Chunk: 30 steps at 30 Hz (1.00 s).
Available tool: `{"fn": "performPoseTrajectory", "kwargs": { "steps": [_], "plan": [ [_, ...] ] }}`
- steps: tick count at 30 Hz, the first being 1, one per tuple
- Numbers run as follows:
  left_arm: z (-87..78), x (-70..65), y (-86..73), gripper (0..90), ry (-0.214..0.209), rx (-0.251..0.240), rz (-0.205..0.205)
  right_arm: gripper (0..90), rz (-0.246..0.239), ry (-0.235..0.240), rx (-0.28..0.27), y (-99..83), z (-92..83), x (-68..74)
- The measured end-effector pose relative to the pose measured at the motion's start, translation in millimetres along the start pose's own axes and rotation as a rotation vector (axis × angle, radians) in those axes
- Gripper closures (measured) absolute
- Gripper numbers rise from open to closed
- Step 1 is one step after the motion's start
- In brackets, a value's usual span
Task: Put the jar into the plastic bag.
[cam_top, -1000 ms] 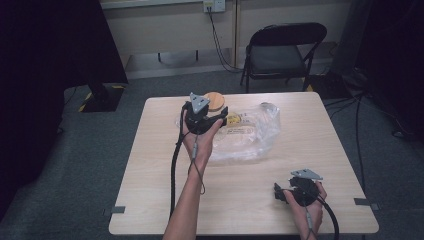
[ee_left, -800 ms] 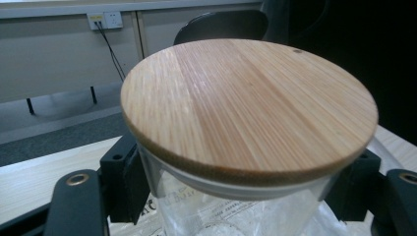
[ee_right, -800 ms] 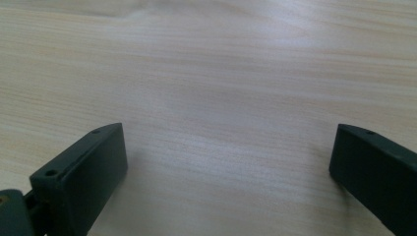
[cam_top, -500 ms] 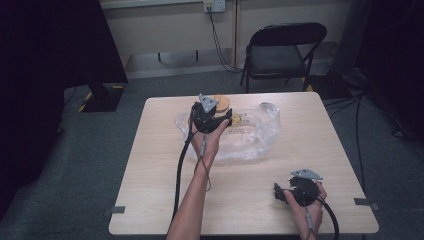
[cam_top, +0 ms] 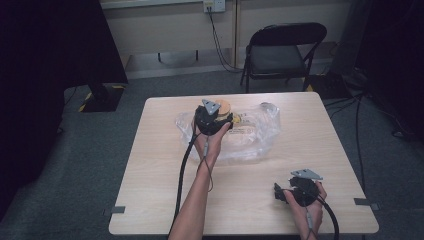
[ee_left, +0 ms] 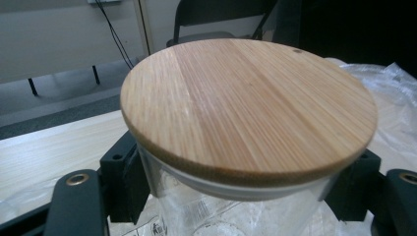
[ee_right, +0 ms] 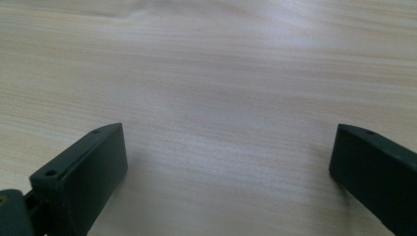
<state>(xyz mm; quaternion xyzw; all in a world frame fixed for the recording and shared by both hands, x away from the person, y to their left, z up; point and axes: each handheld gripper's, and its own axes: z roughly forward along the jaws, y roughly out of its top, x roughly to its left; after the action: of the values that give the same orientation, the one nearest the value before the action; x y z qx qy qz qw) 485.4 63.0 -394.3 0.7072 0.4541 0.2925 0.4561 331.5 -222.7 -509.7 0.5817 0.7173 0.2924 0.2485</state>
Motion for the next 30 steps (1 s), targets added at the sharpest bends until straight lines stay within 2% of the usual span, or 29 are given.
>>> {"fn": "performPoseTrajectory", "kwargs": {
  "steps": [4,13,30],
  "plan": [
    [4.0,-0.6,-3.3,25.4,-0.002,0.017,-0.012,0.2,0.0,0.0,0.0,0.0,0.0,0.0],
    [12.2,-4.2,-9.8,25.4,0.001,0.038,-0.006,0.2,0.001,0.001,0.001,0.0,0.0,0.0],
    [21.4,-6.0,-17.5,25.3,-0.001,0.051,-0.002,0.2,0.001,0.0,0.0,0.0,0.0,0.1]
  ]
}}
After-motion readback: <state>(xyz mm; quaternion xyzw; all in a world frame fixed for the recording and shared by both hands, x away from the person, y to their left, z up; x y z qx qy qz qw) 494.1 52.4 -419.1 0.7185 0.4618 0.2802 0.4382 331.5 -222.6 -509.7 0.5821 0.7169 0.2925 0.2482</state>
